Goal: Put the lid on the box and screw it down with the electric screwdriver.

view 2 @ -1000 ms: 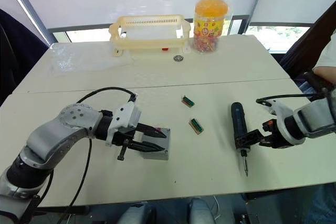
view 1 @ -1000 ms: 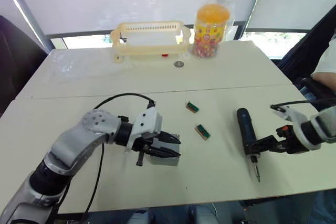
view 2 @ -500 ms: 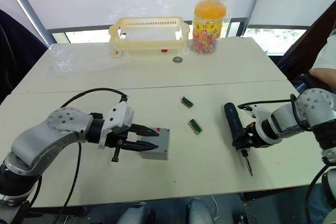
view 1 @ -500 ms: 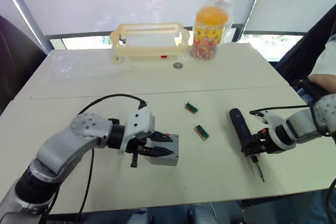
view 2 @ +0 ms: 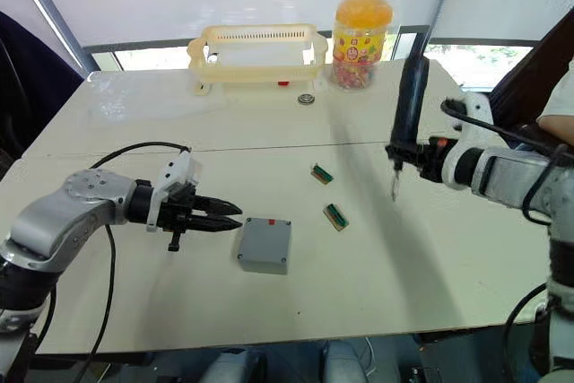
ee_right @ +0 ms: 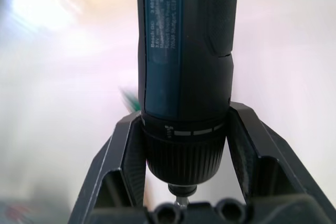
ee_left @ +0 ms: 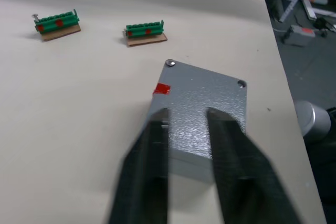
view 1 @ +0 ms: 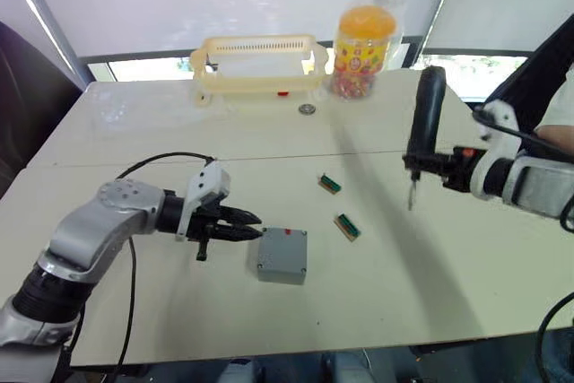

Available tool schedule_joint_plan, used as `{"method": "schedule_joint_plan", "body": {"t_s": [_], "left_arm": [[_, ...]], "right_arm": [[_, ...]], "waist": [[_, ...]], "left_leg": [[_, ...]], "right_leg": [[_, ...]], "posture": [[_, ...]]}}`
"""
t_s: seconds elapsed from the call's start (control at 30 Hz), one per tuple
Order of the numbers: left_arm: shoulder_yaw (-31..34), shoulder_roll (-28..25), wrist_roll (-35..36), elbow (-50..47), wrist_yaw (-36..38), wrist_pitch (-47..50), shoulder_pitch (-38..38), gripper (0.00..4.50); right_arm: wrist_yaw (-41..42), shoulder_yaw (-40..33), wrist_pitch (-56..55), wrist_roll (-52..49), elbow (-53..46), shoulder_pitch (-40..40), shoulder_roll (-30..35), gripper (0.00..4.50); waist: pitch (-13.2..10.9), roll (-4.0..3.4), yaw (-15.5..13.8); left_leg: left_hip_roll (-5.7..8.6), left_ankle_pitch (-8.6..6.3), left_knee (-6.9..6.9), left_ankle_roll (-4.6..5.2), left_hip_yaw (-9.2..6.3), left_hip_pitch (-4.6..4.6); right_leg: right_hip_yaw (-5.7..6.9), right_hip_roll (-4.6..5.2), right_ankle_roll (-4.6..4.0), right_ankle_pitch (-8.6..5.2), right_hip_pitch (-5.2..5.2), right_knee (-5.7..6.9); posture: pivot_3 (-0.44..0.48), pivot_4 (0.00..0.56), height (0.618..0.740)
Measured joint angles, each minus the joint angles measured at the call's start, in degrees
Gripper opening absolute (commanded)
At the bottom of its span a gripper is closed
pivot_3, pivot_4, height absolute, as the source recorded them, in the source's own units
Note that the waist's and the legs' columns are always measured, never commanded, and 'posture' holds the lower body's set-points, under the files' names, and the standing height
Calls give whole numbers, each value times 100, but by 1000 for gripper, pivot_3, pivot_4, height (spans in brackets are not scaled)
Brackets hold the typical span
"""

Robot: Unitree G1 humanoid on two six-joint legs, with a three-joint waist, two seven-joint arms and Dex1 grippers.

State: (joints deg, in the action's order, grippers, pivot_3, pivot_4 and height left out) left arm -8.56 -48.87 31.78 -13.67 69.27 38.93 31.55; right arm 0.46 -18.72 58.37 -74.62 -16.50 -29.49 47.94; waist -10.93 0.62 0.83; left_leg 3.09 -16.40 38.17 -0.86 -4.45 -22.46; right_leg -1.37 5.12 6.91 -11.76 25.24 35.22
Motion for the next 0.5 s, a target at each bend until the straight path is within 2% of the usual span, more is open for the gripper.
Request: {"method": "schedule_joint_plan", "body": {"t_s": [0.1, 0.2, 0.37, 0.5], "left_arm": [[-21, 101, 20, 32, 102, 119, 257, 27], [-74, 212, 51, 28, 118, 302, 418, 27], [-130, 333, 52, 31, 94, 404, 425, 27], [-161, 417, 7, 15, 24, 443, 417, 27]], "right_arm": [[572, 300, -921, 598, -1172, 449, -850, 1767], [911, 1213, -1515, 1315, -1876, 786, -1587, 1767], [1183, 2310, -2327, 2883, -1916, 1321, -2174, 1767], [1336, 2483, -2907, 3639, -1855, 1493, -2470, 1767]], "waist": [[0, 1, 20], [1, 0, 16], [1, 0, -19], [1, 0, -15]], "left_leg": [[-2, 0, 1, 0, -8, 9], [-2, 2, 2, -3, -20, 10], [8, 7, 5, -13, -20, 6], [8, 7, 4, -13, -25, 7]], "right_leg": [[-3, -2, 0, 0, -3, 9], [-2, -4, -1, 0, -2, 16], [-3, 3, -1, 0, -2, 13], [-1, 2, -2, -1, -2, 14]], "posture": [[0, 150, 740], [0, 150, 740], [0, 150, 740], [0, 150, 740]]}}
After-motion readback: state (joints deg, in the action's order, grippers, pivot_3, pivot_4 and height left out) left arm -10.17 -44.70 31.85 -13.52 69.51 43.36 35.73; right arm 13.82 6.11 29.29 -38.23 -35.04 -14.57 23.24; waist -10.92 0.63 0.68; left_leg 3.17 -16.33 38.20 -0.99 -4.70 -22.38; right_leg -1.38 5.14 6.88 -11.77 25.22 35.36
